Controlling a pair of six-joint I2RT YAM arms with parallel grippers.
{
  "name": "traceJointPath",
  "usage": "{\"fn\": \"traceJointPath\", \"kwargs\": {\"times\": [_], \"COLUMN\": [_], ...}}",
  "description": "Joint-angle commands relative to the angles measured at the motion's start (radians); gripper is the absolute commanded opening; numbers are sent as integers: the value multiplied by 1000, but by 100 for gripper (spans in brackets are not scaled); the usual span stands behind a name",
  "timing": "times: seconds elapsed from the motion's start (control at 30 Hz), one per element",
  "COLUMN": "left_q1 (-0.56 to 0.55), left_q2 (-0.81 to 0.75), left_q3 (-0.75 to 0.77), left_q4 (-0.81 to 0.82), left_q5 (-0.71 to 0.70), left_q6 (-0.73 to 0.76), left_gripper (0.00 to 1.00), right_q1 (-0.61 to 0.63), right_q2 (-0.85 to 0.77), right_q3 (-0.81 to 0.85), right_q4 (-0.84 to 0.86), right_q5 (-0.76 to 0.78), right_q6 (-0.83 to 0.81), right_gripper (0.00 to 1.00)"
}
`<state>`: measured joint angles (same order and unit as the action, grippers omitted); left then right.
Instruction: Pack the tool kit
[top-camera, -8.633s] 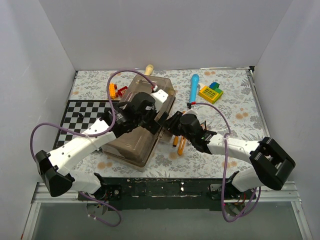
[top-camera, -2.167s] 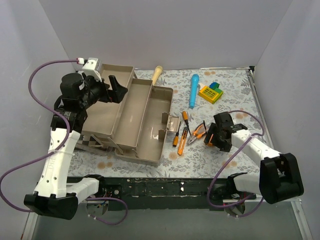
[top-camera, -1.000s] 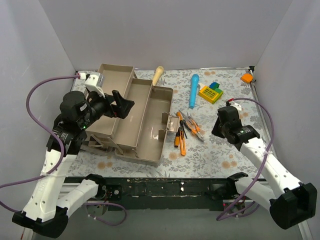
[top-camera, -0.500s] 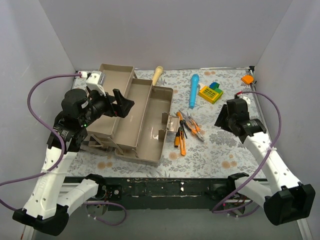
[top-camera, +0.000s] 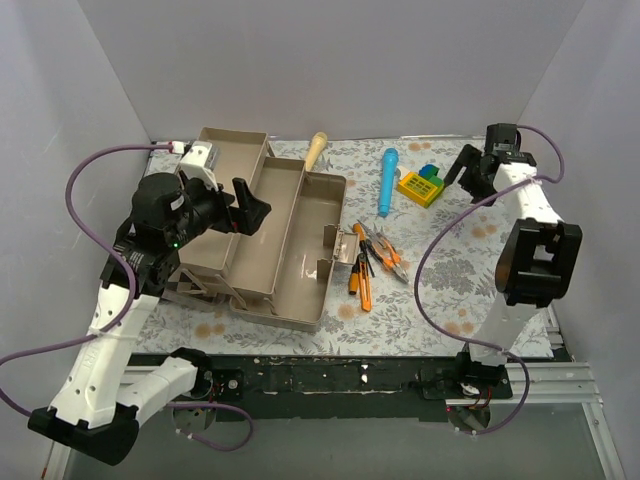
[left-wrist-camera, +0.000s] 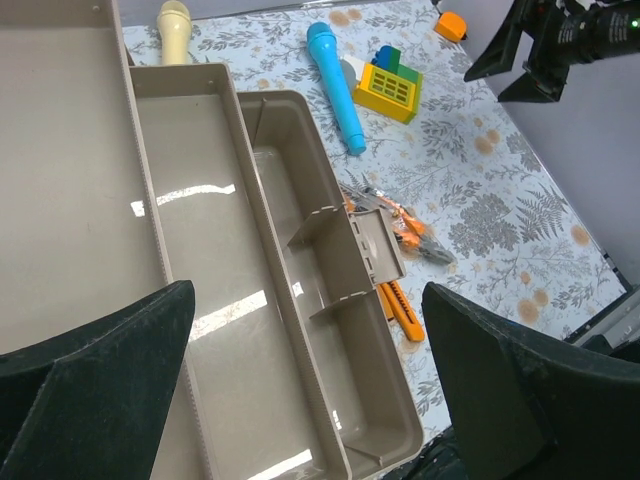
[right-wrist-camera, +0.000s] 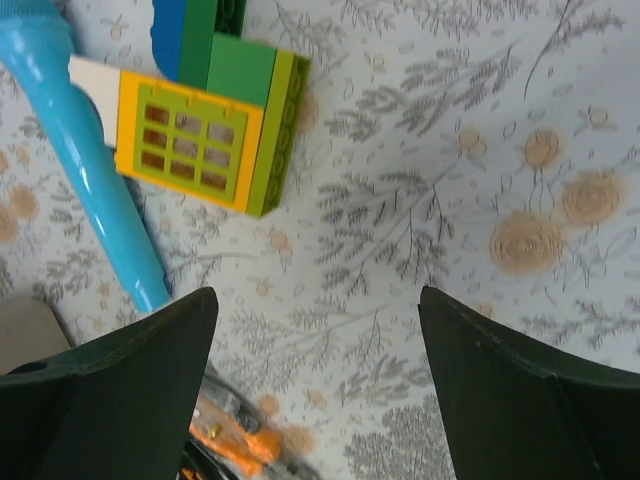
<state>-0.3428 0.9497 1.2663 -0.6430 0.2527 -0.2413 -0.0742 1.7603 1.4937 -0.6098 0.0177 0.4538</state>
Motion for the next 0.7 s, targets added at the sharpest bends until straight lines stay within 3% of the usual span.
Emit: {"fn": "traceJointPath", "kwargs": {"times": [0.0,0.23,0.47,0.67], "left_q1": [-1,1,1,1], "left_q2": [1,-2,37,57], "left_q3": [-19,-74,-76,-81], "left_q4": [-11,20,17,19], "left_q5": [-7,-18,-38,-61], "left_q6": [23,16,46,63], "left_gripper": [98,98,98,98], "right_q1": [-36,-44,-47,-53], "right_q2": [151,392,494,639], "right_q3": [216,480,485,715], "right_q4": [19,114,370,283], "right_q5": [-24,129,257,360], "right_q6": [-35,-92,-72,-64], "right_gripper": [91,93,93,93]}}
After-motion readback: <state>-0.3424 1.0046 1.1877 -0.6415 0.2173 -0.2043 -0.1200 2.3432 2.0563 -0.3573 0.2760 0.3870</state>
